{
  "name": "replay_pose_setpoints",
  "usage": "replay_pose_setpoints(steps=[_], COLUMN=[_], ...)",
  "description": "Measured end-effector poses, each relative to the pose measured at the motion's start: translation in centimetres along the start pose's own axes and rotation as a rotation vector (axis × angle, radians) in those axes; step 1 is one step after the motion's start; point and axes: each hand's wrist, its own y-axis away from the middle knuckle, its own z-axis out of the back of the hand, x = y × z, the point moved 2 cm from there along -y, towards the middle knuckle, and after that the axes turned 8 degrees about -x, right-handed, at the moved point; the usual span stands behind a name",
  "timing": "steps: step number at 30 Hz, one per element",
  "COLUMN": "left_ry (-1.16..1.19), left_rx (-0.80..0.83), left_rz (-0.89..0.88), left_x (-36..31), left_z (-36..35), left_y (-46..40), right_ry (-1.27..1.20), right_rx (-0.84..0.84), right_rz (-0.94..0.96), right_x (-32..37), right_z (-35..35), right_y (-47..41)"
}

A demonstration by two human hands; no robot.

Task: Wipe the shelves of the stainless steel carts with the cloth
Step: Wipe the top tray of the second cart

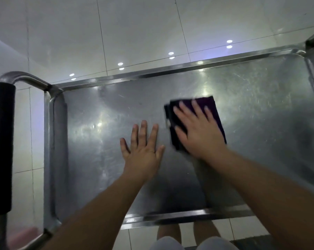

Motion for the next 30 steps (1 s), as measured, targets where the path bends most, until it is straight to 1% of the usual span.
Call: replay_pose_setpoints(steps=[3,5,7,9,13,18,22,24,27,30], left_ry=[-0.005,-0.001,0.007,0.016,0.026,0.050,0.068,0.066,0.061,0.063], left_rx=[0.000,-0.002,-0.007,-0.009,-0.027,-0.049,-0.030,-0.017,-0.001,0.031], left_rz=[0.001,0.000,-0.004,-0.010,-0.008,-0.014,-0.018,-0.006,0.001,0.003], left_x=[-0.1,-0.2,0.0,0.3,0.6,0.9,0.9,0.9,1.0,1.2], left_z=[0.1,0.1,0.1,-0.2,-0.6,-0.7,-0.6,-0.6,-0.5,-0.3], left_y=[0.0,-0.1,-0.1,0.0,-0.2,-0.2,-0.2,-0.3,-0.5,-0.8], right_ry=[-0.006,-0.028,-0.031,-0.023,-0.028,-0.071,-0.098,-0.082,-0.013,0.021], right_rx=[-0.015,-0.034,-0.033,-0.029,0.024,0.104,0.232,0.273,0.311,0.310], right_rz=[-0.080,-0.132,-0.170,-0.155,-0.080,-0.058,0.035,0.108,0.226,0.250], right_x=[0.4,0.8,1.2,1.6,2.4,4.6,6.1,6.0,5.1,4.6], right_z=[0.6,1.1,1.1,1.0,0.5,-0.2,-0.5,-0.4,-0.1,-0.4], right_y=[-10.6,-15.3,-17.5,-16.8,-8.9,8.2,20.0,23.0,24.4,24.3])
